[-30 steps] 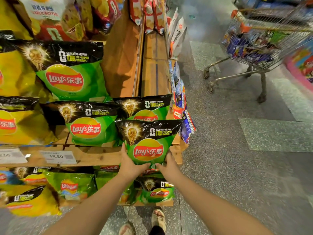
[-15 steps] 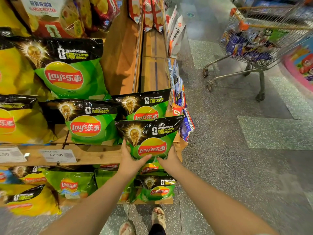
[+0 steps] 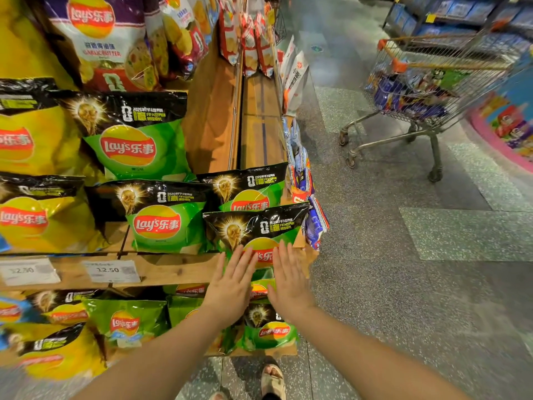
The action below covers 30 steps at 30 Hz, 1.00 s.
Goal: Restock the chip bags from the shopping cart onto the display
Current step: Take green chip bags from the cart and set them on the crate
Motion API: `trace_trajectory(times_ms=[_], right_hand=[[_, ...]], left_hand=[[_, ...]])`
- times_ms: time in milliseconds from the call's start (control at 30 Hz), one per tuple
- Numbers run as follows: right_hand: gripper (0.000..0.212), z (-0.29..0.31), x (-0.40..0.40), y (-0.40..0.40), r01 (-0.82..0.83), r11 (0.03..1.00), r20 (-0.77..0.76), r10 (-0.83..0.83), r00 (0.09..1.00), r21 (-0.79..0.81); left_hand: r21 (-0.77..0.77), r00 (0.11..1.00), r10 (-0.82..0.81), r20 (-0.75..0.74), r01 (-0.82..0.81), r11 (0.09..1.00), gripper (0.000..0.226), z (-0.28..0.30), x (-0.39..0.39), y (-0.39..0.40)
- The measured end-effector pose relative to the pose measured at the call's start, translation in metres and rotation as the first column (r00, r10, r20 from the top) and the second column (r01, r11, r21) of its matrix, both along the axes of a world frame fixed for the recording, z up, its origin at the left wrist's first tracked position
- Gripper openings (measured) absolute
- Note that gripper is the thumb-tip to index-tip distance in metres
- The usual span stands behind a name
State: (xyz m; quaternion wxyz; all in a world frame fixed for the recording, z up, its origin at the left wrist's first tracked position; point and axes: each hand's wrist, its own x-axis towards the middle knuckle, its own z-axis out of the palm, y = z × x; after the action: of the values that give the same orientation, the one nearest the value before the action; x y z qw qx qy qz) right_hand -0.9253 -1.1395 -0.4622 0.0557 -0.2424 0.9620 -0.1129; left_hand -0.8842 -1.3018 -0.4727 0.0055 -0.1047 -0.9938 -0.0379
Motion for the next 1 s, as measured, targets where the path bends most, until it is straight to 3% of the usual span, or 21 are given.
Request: trace_trajectory(times_ms=[67,133,200,333,633,767,867,1000], right_hand=[[0.114,-0.006,-0.012,0.000,-0.066,0.996,0.013,0.065,0.998,0.058],[0.108,-0.007,-0.023,0.001,-0.029,0.996,0.015,0.027,1.000,0.089],[0.090,-0.003,-0.031,0.002,-0.076,0.976,0.040,0.069,0.997,0.202],[0.075,0.004,-0.038,0.002,-0.137,0.948,0.151,0.097,0.984,0.287],[0.069,0.028,-0.026,0.008,-0.155,0.967,0.197,0.115,0.974,0.201],[0.066,0.061,-0.018,0.009,-0.131,0.984,0.198,0.106,0.974,0.121],[0.066,0.092,-0.009,0.015,-0.122,0.989,0.141,0.110,0.984,0.078],[0.057,0.136,-0.001,0.024,-0.056,0.998,0.183,0.061,0.981,-0.032]], left_hand=[[-0.092,0.999,0.026,0.046,-0.022,0.996,0.080,0.004,-0.016,-0.005],[-0.223,0.997,0.049,0.059,-0.035,0.974,0.084,0.007,-0.028,-0.013],[-0.336,0.994,0.044,0.097,-0.009,0.942,0.081,0.004,-0.036,-0.018],[-0.387,0.979,0.088,0.185,-0.010,0.922,0.080,0.009,-0.047,-0.020],[-0.235,0.979,0.088,0.186,-0.043,0.971,0.077,0.051,-0.028,0.007],[-0.135,0.996,0.027,0.082,-0.016,0.991,0.078,0.084,-0.024,0.014],[-0.139,0.989,-0.035,0.145,0.056,0.989,0.077,0.117,-0.021,0.016],[-0.073,0.963,-0.087,0.255,0.109,0.991,0.081,0.167,-0.012,0.028]])
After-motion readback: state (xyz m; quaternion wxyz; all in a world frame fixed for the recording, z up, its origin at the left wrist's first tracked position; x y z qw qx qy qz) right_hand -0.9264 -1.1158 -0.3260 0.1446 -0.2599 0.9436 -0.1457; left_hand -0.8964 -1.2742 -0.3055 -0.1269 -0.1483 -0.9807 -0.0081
